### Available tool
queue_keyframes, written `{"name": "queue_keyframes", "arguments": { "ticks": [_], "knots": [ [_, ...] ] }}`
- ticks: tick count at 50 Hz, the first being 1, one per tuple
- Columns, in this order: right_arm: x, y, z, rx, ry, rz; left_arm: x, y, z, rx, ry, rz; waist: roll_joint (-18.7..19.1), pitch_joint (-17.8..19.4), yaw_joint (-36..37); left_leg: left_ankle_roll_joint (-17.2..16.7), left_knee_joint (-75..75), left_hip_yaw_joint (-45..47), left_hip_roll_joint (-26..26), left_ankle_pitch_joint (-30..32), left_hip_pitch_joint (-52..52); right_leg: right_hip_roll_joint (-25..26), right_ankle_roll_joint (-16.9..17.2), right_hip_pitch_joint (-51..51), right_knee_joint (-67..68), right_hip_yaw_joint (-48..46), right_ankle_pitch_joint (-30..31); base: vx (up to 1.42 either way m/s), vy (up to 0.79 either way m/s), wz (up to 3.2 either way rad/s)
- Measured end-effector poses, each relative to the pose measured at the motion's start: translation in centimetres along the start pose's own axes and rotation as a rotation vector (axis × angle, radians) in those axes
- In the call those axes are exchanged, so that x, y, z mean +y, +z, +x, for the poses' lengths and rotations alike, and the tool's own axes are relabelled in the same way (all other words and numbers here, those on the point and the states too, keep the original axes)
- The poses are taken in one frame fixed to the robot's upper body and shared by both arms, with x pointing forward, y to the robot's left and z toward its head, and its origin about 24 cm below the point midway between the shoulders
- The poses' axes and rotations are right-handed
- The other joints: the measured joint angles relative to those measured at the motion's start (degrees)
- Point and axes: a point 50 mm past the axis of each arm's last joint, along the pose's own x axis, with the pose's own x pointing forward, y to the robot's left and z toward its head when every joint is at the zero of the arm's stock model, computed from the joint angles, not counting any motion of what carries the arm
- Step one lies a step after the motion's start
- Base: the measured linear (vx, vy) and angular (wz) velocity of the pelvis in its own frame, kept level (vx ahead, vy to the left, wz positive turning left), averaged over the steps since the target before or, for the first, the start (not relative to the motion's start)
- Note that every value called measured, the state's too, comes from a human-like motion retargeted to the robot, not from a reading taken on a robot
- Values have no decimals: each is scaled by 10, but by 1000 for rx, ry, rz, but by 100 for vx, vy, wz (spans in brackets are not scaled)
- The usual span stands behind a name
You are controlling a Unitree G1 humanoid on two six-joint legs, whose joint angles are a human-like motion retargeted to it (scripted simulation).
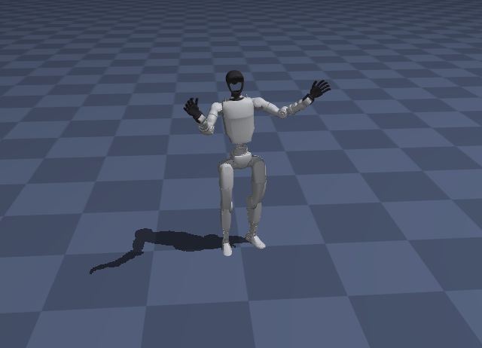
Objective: Upper body actions
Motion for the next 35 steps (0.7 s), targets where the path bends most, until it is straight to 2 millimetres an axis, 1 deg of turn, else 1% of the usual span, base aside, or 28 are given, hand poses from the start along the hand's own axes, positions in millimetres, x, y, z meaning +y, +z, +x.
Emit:
{"name": "queue_keyframes", "arguments": {
  "ticks": [2, 5, 7, 9, 11, 13, 15, 17, 20, 22, 23, 25, 27, 29, 32, 33, 35],
  "knots": [
    [-1, 33, 7, -153, -78, 34, -13, 30, -1, -129, -14, -39, 0, -4, 2, 0, 1, -1, -1, 0, -2, -1, 0, -1, 0, -1, 0, 0, 0, 0],
    [-1, 78, 8, -375, -132, 96, -28, 71, -6, -307, -51, -56, 0, -8, 3, 1, 2, -3, -2, -1, -3, -2, 0, -2, 0, -1, -1, 0, 0, 0],
    [-1, 100, 5, -493, -135, 110, -35, 92, -12, -406, -72, -58, -1, -8, 4, 1, 2, -4, -2, -1, -3, -2, 0, -1, 0, -2, -2, 0, 0, 0],
    [-2, 127, -2, -658, -132, 103, -46, 121, -24, -547, -108, -66, -1, -9, 4, 1, 2, -4, -2, -2, -3, -2, 0, 0, 1, -2, -2, 0, 0, 0],
    [-4, 148, -10, -817, -134, 61, -56, 144, -37, -676, -167, -64, -1, -9, 4, 1, 2, -5, -2, -2, -3, -2, 0, 0, 1, -3, -3, 0, 0, 0],
    [-8, 166, -20, -976, -158, -13, -64, 166, -51, -821, -239, -30, -2, -10, 5, 2, 2, -6, -2, -2, -3, -2, 0, 0, 1, -3, -3, 0, 0, 0],
    [-14, 181, -29, -1121, -217, -106, -67, 187, -65, -989, -278, 49, -4, -9, 7, 2, 2, -6, -2, -2, -4, -2, 0, 0, 1, -3, -3, 0, 0, 0],
    [-19, 190, -36, -1224, -301, -187, -65, 204, -76, -1156, -217, 180, -5, -9, 8, 2, 2, -5, -2, -2, -4, -2, 1, -2, 1, -3, -2, 0, 0, 0],
    [-21, 194, -41, -1275, -368, -239, -56, 221, -86, -1330, 6, 376, -8, -9, 11, 2, 2, -4, -2, -2, -5, -2, 1, -3, 1, -1, -2, 0, 0, 0],
    [-21, 190, -37, -1236, -366, -241, -51, 223, -86, -1358, 123, 426, -9, -9, 12, 1, 1, -3, -2, -2, -5, -2, 1, -5, 0, 0, -1, 0, 0, 0],
    [-22, 186, -33, -1200, -367, -244, -49, 221, -83, -1342, 148, 425, -9, -10, 12, 1, 1, -2, -2, -2, -6, -2, 2, -5, 0, 1, -1, 0, 0, 0],
    [-25, 174, -23, -1104, -372, -254, -46, 211, -72, -1246, 155, 406, -9, -14, 11, 1, 1, -2, -2, -1, -8, -2, 2, -8, 0, 1, 0, 0, 0, 0],
    [-27, 156, -11, -983, -373, -263, -40, 193, -53, -1093, 147, 398, -8, -20, 9, 1, 1, -2, -2, -1, -12, -3, 2, -11, 0, 1, 0, 3, 0, 1],
    [-30, 133, 1, -833, -371, -264, -29, 167, -31, -910, 160, 398, -6, -28, 7, 1, 1, -2, -3, -1, -17, -3, 2, -16, 0, 2, -1, 0, 0, 0],
    [-35, 96, 16, -583, -374, -239, -9, 122, -5, -621, 208, 359, -2, -36, 6, 0, 1, -2, -3, -1, -23, -4, 3, -23, 0, 3, -1, 0, 0, 0],
    [-35, 82, 18, -491, -372, -213, -3, 105, 1, -521, 224, 322, -1, -37, 7, 0, 1, -2, -3, -1, -23, -4, 3, -24, 0, 3, -1, 0, 0, 0],
    [-33, 57, 21, -301, -355, -121, 3, 74, 5, -318, 252, 180, 2, -36, 7, 1, 1, -1, -4, -2, -22, -4, 2, -24, 1, 4, -1, 0, 0, 0]
  ]
}}
